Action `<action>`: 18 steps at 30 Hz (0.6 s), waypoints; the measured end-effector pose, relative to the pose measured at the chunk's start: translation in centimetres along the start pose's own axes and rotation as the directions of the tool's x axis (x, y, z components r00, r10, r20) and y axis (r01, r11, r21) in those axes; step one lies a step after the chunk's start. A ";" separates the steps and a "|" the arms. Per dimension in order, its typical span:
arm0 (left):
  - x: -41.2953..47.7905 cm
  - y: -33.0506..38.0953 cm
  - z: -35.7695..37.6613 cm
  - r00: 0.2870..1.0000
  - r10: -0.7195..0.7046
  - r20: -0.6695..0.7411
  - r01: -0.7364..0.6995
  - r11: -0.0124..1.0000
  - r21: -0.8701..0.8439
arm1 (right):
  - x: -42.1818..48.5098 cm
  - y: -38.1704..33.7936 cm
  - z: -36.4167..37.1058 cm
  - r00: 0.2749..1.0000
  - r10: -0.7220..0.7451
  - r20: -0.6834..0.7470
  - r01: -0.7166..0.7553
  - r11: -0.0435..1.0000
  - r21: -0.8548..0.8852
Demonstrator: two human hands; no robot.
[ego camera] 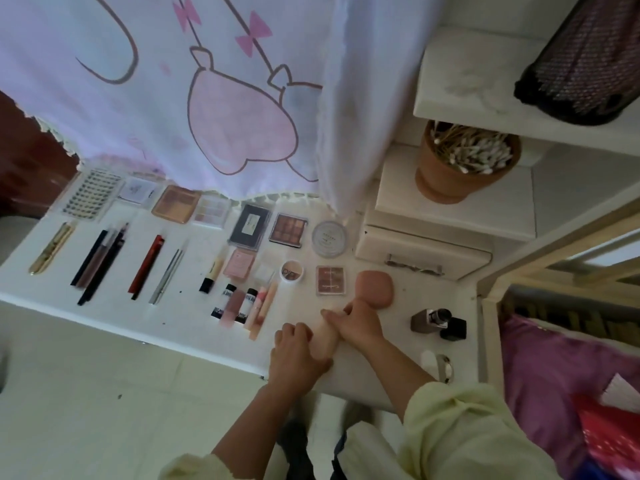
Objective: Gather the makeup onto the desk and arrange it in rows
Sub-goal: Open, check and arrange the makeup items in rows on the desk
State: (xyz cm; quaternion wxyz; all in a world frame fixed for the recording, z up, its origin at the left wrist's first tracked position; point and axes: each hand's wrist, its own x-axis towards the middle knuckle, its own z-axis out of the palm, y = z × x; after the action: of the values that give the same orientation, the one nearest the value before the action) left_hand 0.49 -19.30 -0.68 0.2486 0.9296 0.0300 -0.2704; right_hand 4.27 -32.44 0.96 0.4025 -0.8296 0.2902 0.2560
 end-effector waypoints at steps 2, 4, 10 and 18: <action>0.2 -0.7 -0.5 0.999 0.032 0.042 -0.032 0.999 0.009 | 0.0 0.0 0.3 1.000 -0.008 0.022 0.008 1.000 0.002; 0.5 -1.5 -1.0 0.993 0.078 0.083 -0.080 0.997 0.021 | 0.0 0.1 0.5 0.999 -0.032 0.032 0.033 0.999 -0.021; 0.6 -2.2 -1.8 0.969 0.202 0.139 -0.210 0.977 0.042 | -1.2 0.2 0.6 0.997 -0.072 -0.019 0.071 0.995 -0.065; 0.3 -0.5 -4.7 0.908 0.419 -0.008 -0.419 0.907 -0.050 | -4.1 -1.6 -1.4 0.990 -0.054 -0.129 0.054 0.999 -0.003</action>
State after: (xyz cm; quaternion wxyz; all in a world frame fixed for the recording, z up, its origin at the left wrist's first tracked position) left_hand 2.94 -16.60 2.38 0.3244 0.9073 -0.1638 -0.2115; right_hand 2.74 -31.65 5.20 0.3899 -0.8520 0.2929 0.1907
